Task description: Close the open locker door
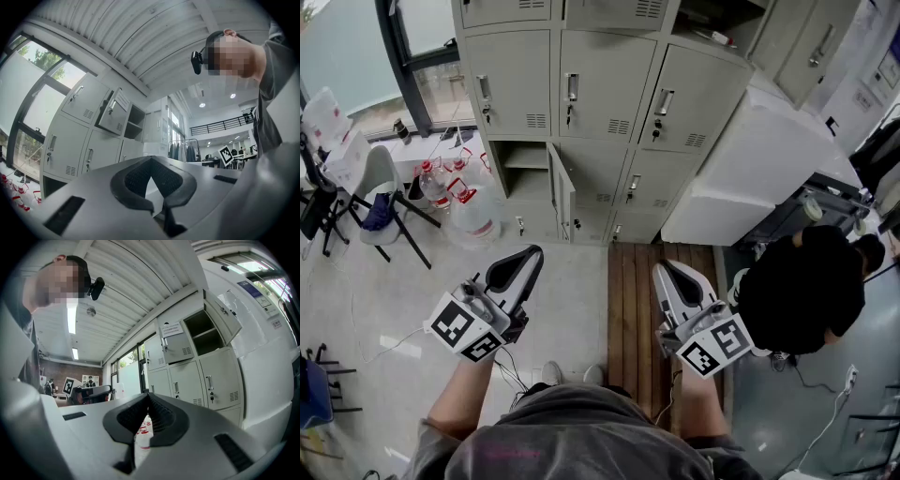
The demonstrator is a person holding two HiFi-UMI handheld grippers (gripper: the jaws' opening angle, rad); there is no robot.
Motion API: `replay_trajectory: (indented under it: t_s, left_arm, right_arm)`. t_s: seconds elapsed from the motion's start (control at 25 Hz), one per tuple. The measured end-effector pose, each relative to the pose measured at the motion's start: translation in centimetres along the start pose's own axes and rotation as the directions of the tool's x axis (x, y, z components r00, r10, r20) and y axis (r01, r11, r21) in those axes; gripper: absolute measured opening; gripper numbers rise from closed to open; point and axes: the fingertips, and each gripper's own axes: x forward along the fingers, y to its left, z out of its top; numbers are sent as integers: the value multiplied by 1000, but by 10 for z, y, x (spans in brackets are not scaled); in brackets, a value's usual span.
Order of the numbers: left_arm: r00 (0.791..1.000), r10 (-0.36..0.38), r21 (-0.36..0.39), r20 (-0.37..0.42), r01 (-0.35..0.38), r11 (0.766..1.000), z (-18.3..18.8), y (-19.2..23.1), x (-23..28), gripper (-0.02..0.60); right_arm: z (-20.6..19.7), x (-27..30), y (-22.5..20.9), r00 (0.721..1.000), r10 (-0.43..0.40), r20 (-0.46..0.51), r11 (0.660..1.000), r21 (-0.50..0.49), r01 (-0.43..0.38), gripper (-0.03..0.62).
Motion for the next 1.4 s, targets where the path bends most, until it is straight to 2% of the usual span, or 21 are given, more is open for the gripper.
replay_trajectory:
  t_s: [0.72, 1.12, 1.4]
  left_arm:
    - [1000, 3, 15, 1, -3, 1000, -2, -28, 10, 13]
    - [1000, -25, 49, 10, 24, 999, -5, -65, 47, 14]
    - [997, -71, 75, 17, 69, 995, -2, -77, 85, 13]
  right_arm:
    - [3, -23, -10, 1000, 12, 12, 999, 30, -12, 23]
    - [17, -56, -37, 999, 24, 28, 1000, -3, -24, 23]
    - [34, -68, -72, 998, -10, 56, 1000, -29, 12, 23]
